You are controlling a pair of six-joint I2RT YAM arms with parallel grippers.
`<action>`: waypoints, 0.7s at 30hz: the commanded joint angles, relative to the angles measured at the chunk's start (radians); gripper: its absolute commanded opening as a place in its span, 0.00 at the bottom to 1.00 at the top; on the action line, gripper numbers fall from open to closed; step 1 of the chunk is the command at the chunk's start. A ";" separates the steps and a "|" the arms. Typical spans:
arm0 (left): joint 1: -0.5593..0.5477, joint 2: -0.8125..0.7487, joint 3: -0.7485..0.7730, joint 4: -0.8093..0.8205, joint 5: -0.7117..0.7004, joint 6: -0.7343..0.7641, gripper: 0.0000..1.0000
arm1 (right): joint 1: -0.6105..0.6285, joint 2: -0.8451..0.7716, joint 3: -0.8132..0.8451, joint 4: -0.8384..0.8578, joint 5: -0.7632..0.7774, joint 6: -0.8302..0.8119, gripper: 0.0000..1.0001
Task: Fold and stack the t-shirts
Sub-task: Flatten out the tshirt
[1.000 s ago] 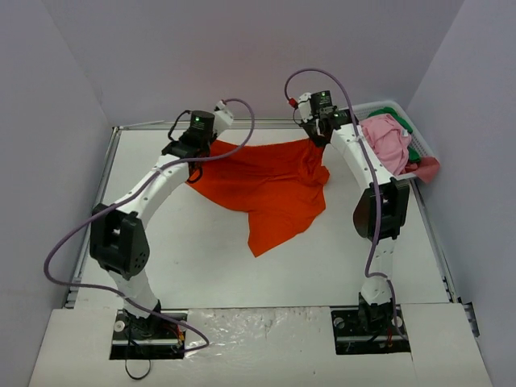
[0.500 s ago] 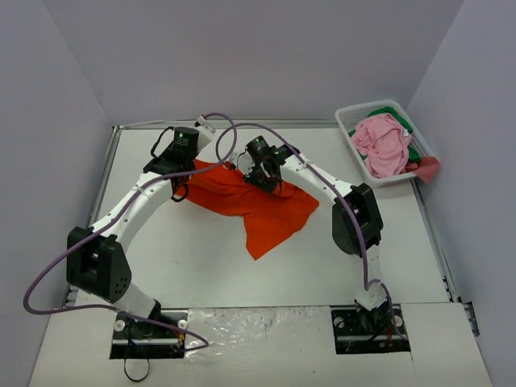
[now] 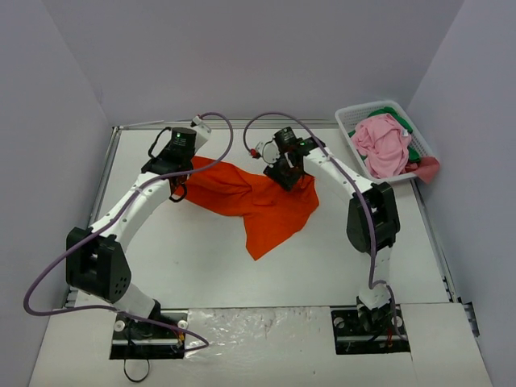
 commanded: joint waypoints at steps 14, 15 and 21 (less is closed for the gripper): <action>0.008 0.002 0.028 -0.004 -0.012 -0.030 0.02 | -0.057 -0.080 -0.095 -0.043 -0.086 -0.005 0.00; 0.010 0.005 0.028 -0.004 -0.011 -0.031 0.02 | -0.058 -0.072 -0.096 -0.047 -0.087 -0.007 0.01; 0.010 0.019 0.030 -0.011 0.001 -0.042 0.02 | -0.065 -0.005 -0.089 -0.047 -0.064 -0.018 0.11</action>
